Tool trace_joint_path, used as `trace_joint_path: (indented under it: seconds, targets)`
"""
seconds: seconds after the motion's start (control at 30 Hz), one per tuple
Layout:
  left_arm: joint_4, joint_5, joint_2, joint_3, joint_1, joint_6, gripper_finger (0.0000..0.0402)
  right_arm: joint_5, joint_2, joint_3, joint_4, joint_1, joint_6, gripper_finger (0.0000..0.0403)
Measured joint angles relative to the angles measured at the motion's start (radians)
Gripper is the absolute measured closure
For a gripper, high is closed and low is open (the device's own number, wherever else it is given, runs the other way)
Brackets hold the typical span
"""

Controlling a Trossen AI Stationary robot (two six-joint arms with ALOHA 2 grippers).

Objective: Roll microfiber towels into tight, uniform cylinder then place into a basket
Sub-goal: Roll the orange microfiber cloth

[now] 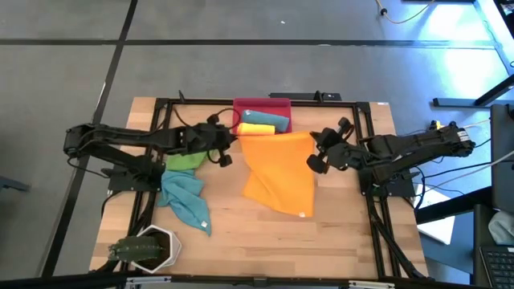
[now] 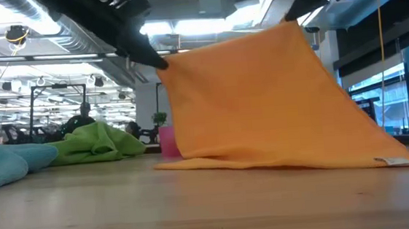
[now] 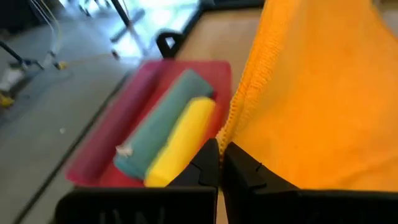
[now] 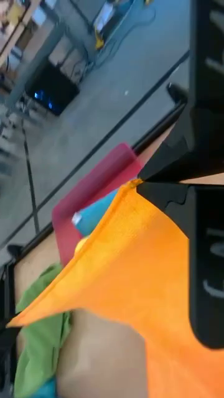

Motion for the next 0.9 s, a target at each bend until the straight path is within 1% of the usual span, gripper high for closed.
trace_joint_path:
  seconds: [0.13,0.23,0.33,0.47,0.53,0.73,0.8,0.9]
  targets:
    - [0.076,0.0,-0.004,0.0,0.024,0.035,0.0401,0.036,0.0,0.0,-0.033,-0.009,0.004,0.0395]
    - [0.073,0.0,-0.026,0.008,0.017,0.035,0.0401,0.036,0.0,0.0,-0.027,-0.009,0.007,0.0399]
    - [0.01,0.0,-0.054,0.027,-0.018,0.009,0.0401,-0.008,0.0,0.0,-0.008,0.003,0.007,0.0398]
    - [-0.062,0.003,-0.08,0.037,-0.092,-0.018,0.0401,-0.062,0.008,0.0,0.019,0.033,0.029,0.0398]
    - [-0.088,0.005,-0.084,0.039,-0.127,-0.024,0.0401,-0.072,0.023,0.0,0.019,0.05,0.03,0.0398]
    - [-0.174,0.004,-0.083,0.039,-0.204,-0.125,0.0401,-0.1,0.086,0.0,0.016,0.111,0.087,0.0398]
    - [-0.182,0.004,-0.083,0.039,-0.227,-0.14,0.0401,-0.093,0.112,0.0,0.018,0.139,0.105,0.0398]
    - [-0.178,-0.004,-0.083,0.039,-0.248,-0.115,0.0401,-0.035,0.141,0.0,0.009,0.177,0.107,0.0398]
